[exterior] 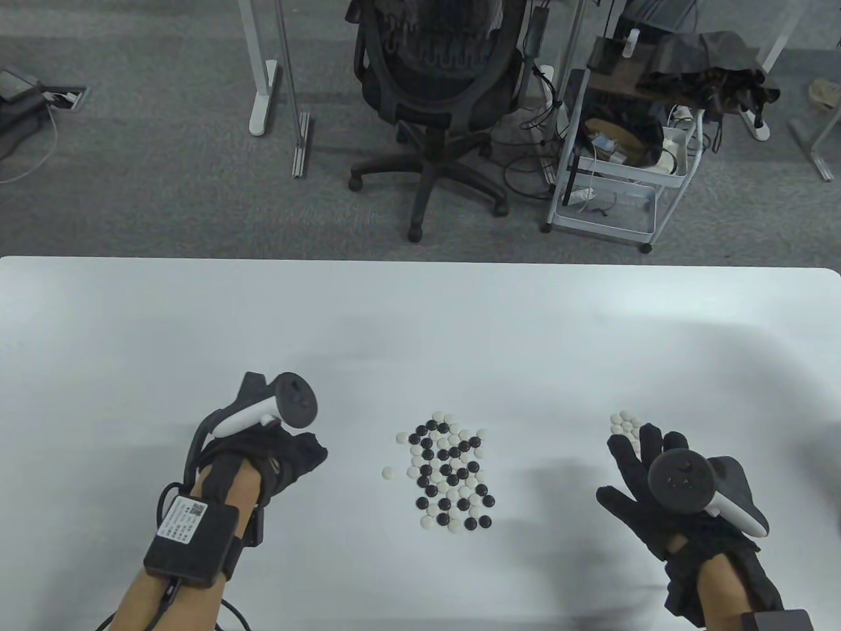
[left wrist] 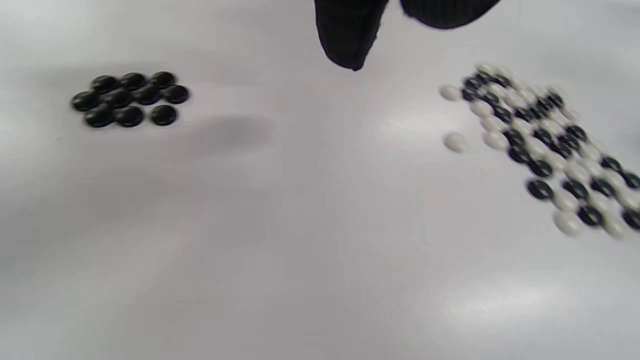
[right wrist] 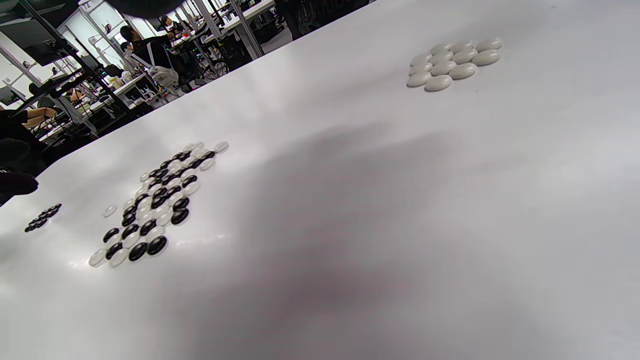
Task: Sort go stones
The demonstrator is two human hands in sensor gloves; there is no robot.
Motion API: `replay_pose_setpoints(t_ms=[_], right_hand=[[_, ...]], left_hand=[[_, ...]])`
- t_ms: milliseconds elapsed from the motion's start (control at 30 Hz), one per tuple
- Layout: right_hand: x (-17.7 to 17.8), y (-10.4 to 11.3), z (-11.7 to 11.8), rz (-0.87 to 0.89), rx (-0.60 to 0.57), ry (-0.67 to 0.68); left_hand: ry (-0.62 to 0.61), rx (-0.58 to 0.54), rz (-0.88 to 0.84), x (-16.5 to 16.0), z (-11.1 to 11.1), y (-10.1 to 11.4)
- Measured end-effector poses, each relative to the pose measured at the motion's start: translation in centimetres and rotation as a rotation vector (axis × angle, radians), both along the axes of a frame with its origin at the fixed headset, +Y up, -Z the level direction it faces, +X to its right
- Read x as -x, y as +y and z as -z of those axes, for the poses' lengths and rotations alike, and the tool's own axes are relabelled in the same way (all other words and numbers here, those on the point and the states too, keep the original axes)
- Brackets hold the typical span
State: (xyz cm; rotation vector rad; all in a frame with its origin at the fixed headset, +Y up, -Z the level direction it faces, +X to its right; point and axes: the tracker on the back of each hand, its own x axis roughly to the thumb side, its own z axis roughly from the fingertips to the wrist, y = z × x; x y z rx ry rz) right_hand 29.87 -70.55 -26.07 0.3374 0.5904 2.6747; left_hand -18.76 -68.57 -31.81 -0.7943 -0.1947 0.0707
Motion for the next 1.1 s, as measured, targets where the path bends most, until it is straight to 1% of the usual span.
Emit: replay_pose_setpoints(t_ms=[133, 233, 333, 467, 600, 700, 767, 800, 900, 1000, 1067, 1100], right_hand=[[0.0, 0.0, 0.0, -0.001, 0.000, 0.001], [0.0, 0.0, 0.0, 0.003, -0.005, 0.002], [-0.1, 0.1, 0.0, 0.006, -0.009, 0.001], [-0.2, 0.1, 0.0, 0.009, -0.012, -0.001], [-0.3, 0.1, 0.0, 0.012, -0.013, -0.001], [-0.3, 0.1, -0.1, 0.013, -0.015, -0.001], [-0.4, 0.1, 0.0, 0.014, -0.019, -0.002], [-0.4, 0.1, -0.1, 0.014, -0.020, -0.002], [-0.4, 0.2, -0.1, 0.017, -0.023, 0.001], [-0.4, 0.2, -0.1, 0.018, -0.021, 0.002], [-0.5, 0.2, -0.1, 0.017, -0.020, 0.001], [-0.5, 0.2, -0.1, 0.018, -0.021, 0.001]], left_hand=[[-0.177, 0.037, 0.027, -4.9, -1.2, -0.8], [-0.264, 0.079, 0.017, -7.5, -1.8, -1.8], [-0.321, 0.105, 0.040, -9.4, -2.0, -2.9], [-0.363, 0.116, 0.035, -11.2, -2.2, -4.0], [-0.371, 0.120, 0.022, -12.2, -2.0, -4.8], [-0.393, 0.131, 0.050, -12.6, -2.2, -5.7], [-0.385, 0.138, 0.088, -12.2, -2.5, -6.0], [-0.381, 0.129, 0.074, -11.7, -2.7, -6.0], [-0.330, 0.113, 0.106, -9.0, -3.2, -5.8], [-0.210, 0.108, 0.154, -4.3, -3.5, -5.5], [-0.100, 0.100, 0.193, -0.4, -3.7, -5.1], [-0.058, 0.095, 0.213, 1.1, -3.7, -5.0]])
